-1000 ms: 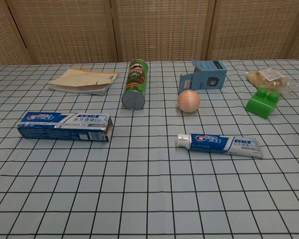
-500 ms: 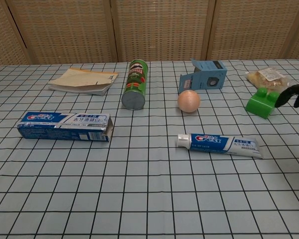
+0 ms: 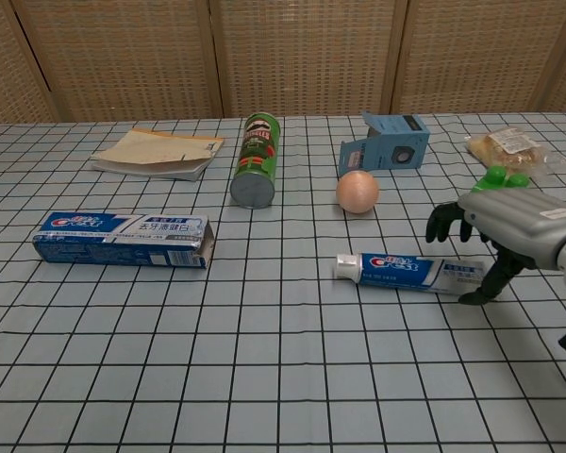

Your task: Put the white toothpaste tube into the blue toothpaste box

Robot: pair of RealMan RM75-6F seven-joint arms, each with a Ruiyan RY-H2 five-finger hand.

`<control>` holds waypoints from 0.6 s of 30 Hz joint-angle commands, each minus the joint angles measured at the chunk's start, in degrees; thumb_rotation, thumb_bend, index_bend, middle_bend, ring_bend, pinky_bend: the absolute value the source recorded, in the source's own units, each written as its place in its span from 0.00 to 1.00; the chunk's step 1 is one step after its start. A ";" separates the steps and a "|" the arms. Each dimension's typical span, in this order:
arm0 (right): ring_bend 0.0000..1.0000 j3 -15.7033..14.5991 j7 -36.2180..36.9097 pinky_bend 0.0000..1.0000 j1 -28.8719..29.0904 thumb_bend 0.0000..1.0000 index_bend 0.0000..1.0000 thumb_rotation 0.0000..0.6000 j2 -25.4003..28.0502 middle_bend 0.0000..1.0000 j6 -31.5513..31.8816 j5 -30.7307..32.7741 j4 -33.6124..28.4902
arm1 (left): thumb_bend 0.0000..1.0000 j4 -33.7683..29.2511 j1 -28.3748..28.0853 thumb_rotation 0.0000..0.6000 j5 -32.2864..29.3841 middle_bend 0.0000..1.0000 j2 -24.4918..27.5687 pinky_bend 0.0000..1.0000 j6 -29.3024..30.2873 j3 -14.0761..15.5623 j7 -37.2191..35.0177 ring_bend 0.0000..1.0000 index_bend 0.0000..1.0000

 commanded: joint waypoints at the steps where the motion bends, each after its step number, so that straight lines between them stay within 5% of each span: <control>1: 0.40 0.39 -2.35 0.44 1.66 0.23 0.37 1.00 -1.99 0.42 -0.67 2.03 1.46 | 0.00 -0.05 -0.04 1.00 -0.13 0.00 -0.11 0.00 0.02 0.00 0.21 0.00 0.00; 18: 0.52 0.58 -2.61 0.53 4.54 0.38 0.52 1.00 -4.23 0.55 -2.46 6.28 4.94 | 0.00 0.12 -0.66 1.00 -2.18 0.00 -0.41 0.00 -0.79 -0.51 0.62 0.00 0.00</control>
